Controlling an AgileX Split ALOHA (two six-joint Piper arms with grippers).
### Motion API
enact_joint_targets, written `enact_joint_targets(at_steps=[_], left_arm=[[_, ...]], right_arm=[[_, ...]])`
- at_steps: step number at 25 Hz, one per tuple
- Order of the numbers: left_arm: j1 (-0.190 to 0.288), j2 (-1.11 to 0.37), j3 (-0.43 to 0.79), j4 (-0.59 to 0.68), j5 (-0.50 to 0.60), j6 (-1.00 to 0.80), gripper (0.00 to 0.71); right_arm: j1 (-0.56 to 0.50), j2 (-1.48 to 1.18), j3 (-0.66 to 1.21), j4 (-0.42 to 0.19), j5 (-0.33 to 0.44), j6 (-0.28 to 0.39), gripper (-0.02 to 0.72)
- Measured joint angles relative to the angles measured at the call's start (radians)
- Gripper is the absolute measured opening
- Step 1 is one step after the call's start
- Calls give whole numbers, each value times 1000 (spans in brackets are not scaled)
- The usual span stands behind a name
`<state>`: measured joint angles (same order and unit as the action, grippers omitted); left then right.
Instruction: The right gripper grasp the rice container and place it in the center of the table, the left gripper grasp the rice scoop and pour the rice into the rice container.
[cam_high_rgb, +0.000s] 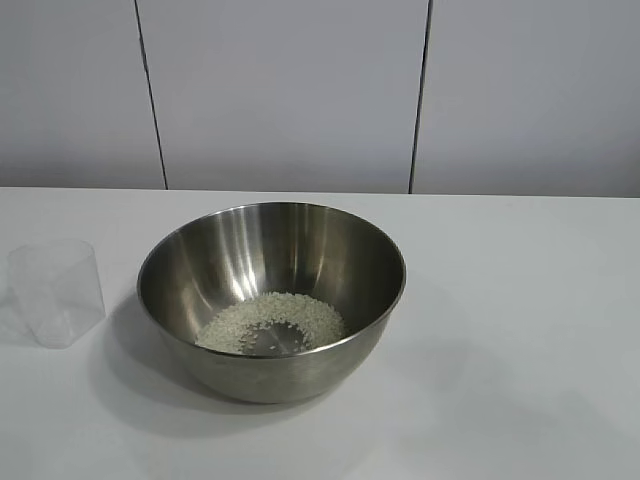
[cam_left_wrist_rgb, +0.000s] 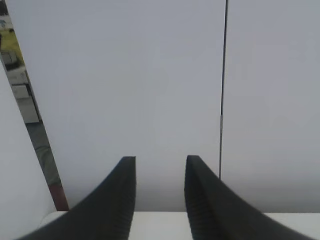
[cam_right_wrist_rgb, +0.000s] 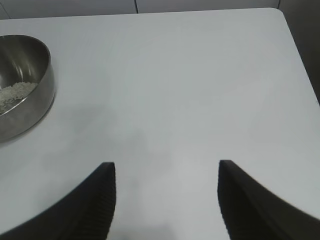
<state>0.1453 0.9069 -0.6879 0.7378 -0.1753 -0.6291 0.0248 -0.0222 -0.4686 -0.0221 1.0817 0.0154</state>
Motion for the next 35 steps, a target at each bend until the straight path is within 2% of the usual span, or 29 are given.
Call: enact_joint_targets(at_steps=[4,6,9,11,14,17,19,29,35], left_arm=[[-188,-221,0,-58,304,10,244],[-304,-333,0,-117,471,69,244],[-445,-501,-1,-280,718,290,244],[-497,-593,-1,-419,900,450,244],[-518,-667,-1,-606,1147,606,244],[-518,-698,-1,-681,1341,640,244],[-518,-713,1,-707,1416,644,244],[-518,-834,132,-758,1449,637,244],[-518,-845,164,-755,1401,629,244]], right_arm=[[0,0,0,0,0,0,408],[0,0,0,0,0,0,408],[0,0,0,0,0,0,408],[0,0,0,0,0,0,408],[0,0,0,0,0,0,408],[0,0,0,0,0,0,408],[0,0,0,0,0,0,408],[0,0,0,0,0,0,408],[0,0,0,0,0,0,408]])
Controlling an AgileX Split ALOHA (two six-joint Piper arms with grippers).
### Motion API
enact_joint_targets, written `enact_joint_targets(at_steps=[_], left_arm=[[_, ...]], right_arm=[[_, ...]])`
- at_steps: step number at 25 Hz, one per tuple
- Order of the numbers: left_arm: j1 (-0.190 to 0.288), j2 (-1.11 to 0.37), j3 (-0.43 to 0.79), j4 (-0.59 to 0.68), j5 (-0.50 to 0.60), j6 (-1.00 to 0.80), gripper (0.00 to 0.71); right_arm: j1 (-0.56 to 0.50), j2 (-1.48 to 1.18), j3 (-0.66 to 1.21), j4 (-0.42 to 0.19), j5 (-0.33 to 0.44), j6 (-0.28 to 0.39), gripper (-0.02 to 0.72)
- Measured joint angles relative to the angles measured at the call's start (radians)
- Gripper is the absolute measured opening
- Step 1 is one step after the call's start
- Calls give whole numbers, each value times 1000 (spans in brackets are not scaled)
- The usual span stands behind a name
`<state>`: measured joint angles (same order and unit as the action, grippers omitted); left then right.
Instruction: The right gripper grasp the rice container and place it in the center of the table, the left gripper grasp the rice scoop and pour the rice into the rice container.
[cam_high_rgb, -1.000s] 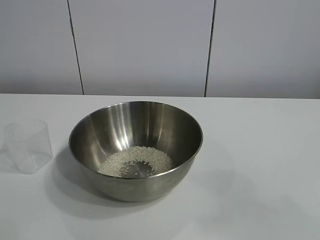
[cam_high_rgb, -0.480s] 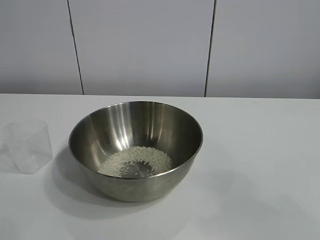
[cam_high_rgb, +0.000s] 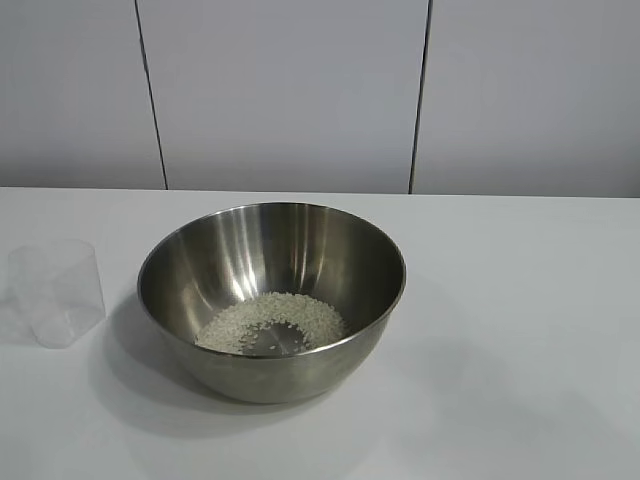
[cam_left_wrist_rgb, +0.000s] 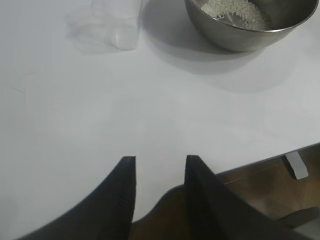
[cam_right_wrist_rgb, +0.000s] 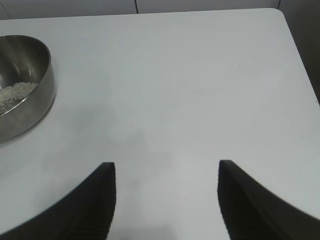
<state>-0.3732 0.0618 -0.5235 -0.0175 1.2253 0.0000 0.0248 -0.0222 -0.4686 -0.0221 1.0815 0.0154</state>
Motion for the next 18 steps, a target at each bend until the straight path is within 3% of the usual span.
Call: enact_joint_targets(at_steps=[4,18], left_arm=[[0,0,35,-1,-77,-8,244],[0,0,42,-1,-97,-20,244]], right_arm=[[0,0,0,0,0,0,408],[0,0,0,0,0,0,408]])
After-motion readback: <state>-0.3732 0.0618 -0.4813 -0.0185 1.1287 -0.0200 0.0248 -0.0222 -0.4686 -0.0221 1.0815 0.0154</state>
